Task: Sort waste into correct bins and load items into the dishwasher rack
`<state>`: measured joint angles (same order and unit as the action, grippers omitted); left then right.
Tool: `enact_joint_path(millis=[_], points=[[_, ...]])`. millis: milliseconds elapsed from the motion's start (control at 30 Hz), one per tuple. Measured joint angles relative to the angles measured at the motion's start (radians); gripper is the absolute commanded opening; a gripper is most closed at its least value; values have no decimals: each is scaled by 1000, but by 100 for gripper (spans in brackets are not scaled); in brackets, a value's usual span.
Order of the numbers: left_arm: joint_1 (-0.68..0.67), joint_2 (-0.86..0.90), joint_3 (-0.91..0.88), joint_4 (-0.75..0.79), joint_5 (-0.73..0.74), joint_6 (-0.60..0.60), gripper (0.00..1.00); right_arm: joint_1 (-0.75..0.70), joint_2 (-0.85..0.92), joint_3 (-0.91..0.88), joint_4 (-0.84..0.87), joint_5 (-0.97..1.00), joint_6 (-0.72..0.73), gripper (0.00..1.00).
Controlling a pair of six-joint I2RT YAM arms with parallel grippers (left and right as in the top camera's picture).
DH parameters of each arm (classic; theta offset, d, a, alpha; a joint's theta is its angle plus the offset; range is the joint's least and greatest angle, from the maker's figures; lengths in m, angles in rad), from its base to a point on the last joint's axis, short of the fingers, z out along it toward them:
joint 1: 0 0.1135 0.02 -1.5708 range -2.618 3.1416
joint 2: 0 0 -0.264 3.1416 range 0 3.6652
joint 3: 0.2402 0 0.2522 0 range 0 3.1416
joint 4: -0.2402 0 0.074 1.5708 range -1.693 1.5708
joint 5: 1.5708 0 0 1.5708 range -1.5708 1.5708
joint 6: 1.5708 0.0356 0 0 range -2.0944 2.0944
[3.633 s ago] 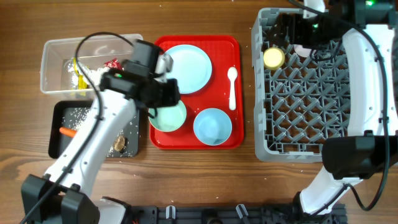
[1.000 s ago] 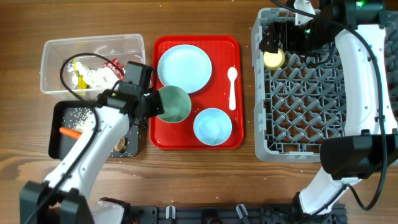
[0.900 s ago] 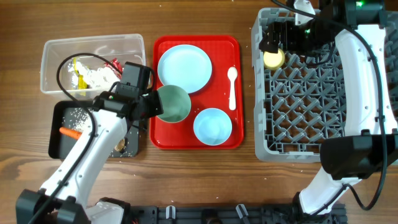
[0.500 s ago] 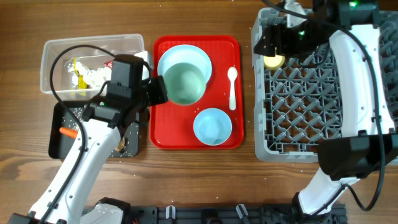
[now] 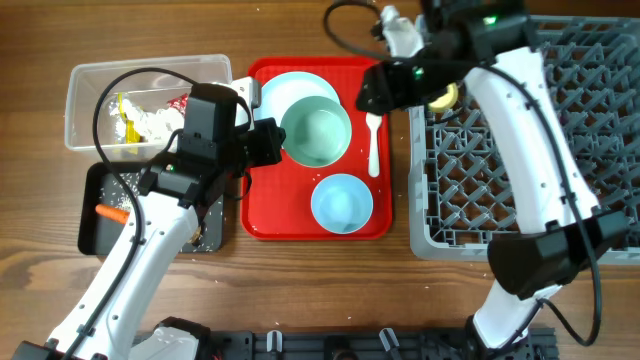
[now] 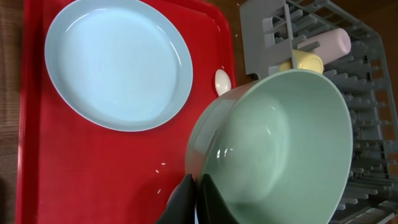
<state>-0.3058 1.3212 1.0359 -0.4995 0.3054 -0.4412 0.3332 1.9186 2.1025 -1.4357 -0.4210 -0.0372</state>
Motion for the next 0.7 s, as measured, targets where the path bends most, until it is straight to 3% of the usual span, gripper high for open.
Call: enact_joint_path(millis=[433, 700], points=[[0, 0, 0, 0, 0, -6, 4, 106, 0, -154, 201, 110, -3, 62], [0, 0, 0, 0, 0, -7, 4, 165, 0, -270, 335, 200, -13, 42]])
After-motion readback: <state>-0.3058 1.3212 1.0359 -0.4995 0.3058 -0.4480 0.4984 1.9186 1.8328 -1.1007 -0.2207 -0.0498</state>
